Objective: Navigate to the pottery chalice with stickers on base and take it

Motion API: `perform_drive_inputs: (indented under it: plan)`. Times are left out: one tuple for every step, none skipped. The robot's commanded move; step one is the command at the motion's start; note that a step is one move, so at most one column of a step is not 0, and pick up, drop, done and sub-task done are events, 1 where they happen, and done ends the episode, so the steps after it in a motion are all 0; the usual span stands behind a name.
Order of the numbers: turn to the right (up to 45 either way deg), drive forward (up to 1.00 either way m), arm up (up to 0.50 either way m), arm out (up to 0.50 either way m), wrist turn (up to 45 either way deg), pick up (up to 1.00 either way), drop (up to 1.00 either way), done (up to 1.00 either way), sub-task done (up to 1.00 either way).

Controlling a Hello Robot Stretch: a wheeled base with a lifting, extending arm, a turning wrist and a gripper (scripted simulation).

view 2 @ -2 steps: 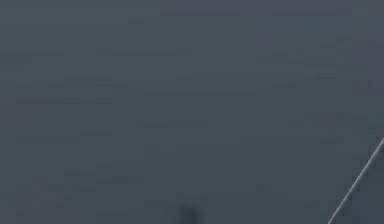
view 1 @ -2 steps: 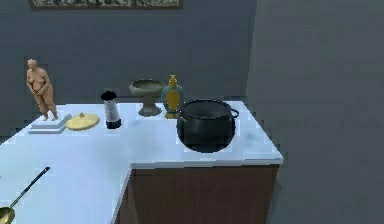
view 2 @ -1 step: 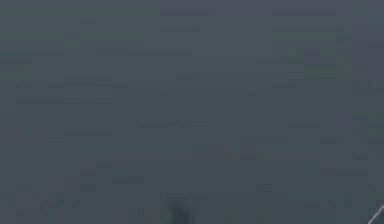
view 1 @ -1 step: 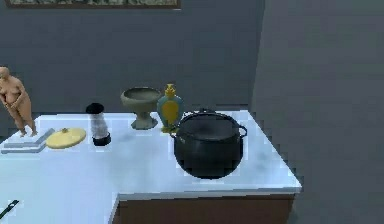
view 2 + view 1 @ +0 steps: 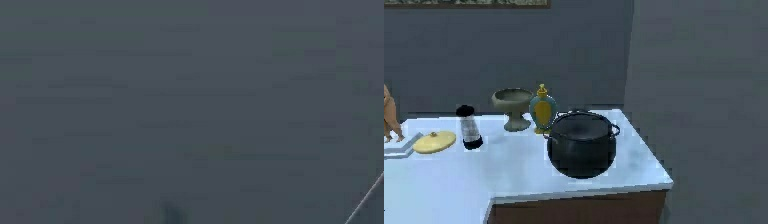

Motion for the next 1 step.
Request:
perform_drive_inputs:
  plan:
    - [0.0, 0.25, 0.00, 0.00, 0.0, 0.00, 0.00, 0.00, 0.00]
